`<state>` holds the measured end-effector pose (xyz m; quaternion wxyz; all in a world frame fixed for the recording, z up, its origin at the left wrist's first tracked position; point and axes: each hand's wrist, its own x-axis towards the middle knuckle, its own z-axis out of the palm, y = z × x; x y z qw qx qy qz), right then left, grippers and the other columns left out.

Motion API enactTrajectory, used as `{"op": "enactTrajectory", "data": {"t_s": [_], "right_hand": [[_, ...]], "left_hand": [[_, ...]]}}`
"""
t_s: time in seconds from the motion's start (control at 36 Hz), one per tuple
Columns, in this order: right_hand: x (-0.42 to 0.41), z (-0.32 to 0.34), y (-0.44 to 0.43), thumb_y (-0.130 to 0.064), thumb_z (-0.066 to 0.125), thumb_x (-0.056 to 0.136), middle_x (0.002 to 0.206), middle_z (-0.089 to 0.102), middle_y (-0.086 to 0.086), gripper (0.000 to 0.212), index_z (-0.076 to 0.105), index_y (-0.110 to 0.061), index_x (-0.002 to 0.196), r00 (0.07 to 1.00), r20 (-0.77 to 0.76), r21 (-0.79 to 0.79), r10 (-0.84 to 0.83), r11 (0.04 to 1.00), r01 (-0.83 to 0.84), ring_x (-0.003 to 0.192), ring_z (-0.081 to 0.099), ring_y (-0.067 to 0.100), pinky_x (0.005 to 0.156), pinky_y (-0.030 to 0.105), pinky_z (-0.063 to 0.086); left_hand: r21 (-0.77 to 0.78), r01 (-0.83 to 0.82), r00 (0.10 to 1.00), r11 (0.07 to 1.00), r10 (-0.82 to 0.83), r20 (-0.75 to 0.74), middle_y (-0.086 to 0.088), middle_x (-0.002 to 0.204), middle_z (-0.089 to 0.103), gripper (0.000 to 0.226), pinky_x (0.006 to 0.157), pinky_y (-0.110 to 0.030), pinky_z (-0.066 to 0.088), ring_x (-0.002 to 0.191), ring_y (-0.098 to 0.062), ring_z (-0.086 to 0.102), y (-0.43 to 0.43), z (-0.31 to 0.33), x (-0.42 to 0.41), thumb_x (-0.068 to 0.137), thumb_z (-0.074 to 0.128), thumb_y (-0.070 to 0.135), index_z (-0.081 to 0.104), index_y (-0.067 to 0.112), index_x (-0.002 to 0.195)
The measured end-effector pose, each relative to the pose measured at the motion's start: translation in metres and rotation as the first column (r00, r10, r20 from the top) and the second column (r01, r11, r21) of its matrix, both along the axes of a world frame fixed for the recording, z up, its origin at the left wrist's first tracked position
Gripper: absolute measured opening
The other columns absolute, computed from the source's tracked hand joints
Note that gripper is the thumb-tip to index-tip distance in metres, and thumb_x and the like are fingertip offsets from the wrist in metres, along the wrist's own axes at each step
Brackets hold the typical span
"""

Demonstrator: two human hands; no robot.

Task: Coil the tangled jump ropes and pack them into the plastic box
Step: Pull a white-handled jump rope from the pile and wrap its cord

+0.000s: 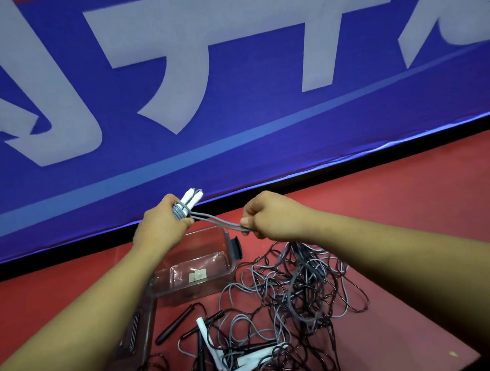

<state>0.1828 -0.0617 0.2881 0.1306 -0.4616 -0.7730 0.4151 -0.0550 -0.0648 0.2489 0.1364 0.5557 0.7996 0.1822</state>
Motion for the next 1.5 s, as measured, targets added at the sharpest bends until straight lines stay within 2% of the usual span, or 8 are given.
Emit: {"op": "enactTrajectory", "data": {"t_s": [0.22,0.39,0.58,0.83,1.0,1.11,1.28,1.5], "right_hand": [[0.006,0.006,0.002,-0.035,0.071,0.087,0.054,0.044,-0.004,0.030,0.064,-0.009,0.075,0.996,0.029,0.135,0.079,0.987,-0.082,0.047,0.038,0.008,0.048,0.023,0.033],[0.025,-0.004,0.021,-0.036,0.067,0.089,0.061,0.062,0.001,0.021,0.068,-0.016,0.081,0.998,0.038,0.320,-0.057,0.946,0.042,0.058,0.063,0.022,0.057,0.031,0.048],[0.040,-0.017,0.030,-0.037,0.065,0.090,0.056,0.057,-0.003,0.017,0.071,-0.021,0.089,0.988,0.066,0.366,-0.137,0.925,0.103,0.058,0.060,0.018,0.056,0.027,0.040],[0.046,-0.024,0.035,-0.038,0.067,0.090,0.061,0.056,-0.012,0.014,0.073,-0.025,0.091,0.990,0.028,0.335,-0.137,0.935,0.120,0.063,0.052,0.006,0.061,0.027,0.039],[0.049,-0.029,0.038,-0.035,0.069,0.089,0.061,0.059,-0.005,0.011,0.071,-0.026,0.083,0.990,-0.030,0.261,-0.140,0.955,0.143,0.057,0.050,0.007,0.062,0.028,0.043],[0.050,-0.036,0.038,-0.030,0.070,0.090,0.063,0.061,-0.007,0.016,0.071,-0.019,0.078,0.991,-0.065,0.145,-0.120,0.981,0.129,0.055,0.048,-0.001,0.060,0.021,0.040],[0.058,-0.047,0.032,-0.010,0.057,0.097,0.045,0.043,-0.004,0.021,0.073,-0.009,0.084,0.996,-0.053,-0.311,-0.073,0.949,0.053,0.037,0.030,0.009,0.040,0.019,0.022],[0.043,-0.039,0.018,-0.033,0.049,0.103,0.049,0.042,-0.006,0.035,0.061,-0.017,0.074,0.993,-0.107,-0.432,0.058,0.896,-0.099,0.042,0.032,0.010,0.041,0.023,0.026]], "left_hand": [[-0.154,0.193,0.901,0.969,-0.237,-0.363,0.001,0.086,0.060,0.028,0.064,-0.030,0.041,0.078,-0.027,0.056,-0.009,-0.004,0.012,0.082,0.066,0.040,0.049,0.033,0.103],[-0.307,0.440,0.825,0.844,-0.515,-0.234,0.009,0.064,0.053,0.047,0.060,-0.029,0.042,0.066,-0.014,0.053,-0.019,-0.019,0.032,0.070,0.066,0.077,0.047,0.034,0.071],[-0.330,0.649,0.703,0.685,-0.706,-0.084,0.005,0.060,0.058,0.036,0.061,-0.032,0.047,0.058,-0.012,0.053,-0.028,-0.020,0.055,0.072,0.064,0.066,0.056,0.031,0.072],[-0.221,0.731,0.657,0.646,-0.753,-0.028,0.004,0.054,0.053,0.034,0.048,-0.026,0.033,0.050,-0.013,0.045,-0.046,-0.001,0.092,0.067,0.062,0.056,0.057,0.023,0.070],[-0.093,0.718,0.696,0.690,-0.710,0.109,0.007,0.051,0.046,0.054,0.051,-0.032,0.032,0.049,-0.010,0.039,-0.052,0.016,0.100,0.069,0.062,0.080,0.064,0.027,0.079],[0.017,0.683,0.713,0.730,-0.672,0.200,0.007,0.057,0.054,0.044,0.052,-0.037,0.038,0.048,-0.007,0.042,-0.054,0.022,0.101,0.074,0.070,0.065,0.052,0.026,0.083],[0.177,0.571,0.651,0.802,-0.574,0.498,-0.003,0.065,0.064,0.051,0.048,-0.024,0.042,0.047,-0.013,0.047,-0.051,0.036,0.089,0.086,0.075,0.033,0.051,0.053,0.126],[0.169,0.344,0.802,0.924,-0.382,0.460,0.002,0.060,0.058,0.012,0.035,-0.020,0.035,0.043,-0.019,0.051,-0.033,0.038,0.065,0.089,0.072,0.034,0.065,0.027,0.095]]}}
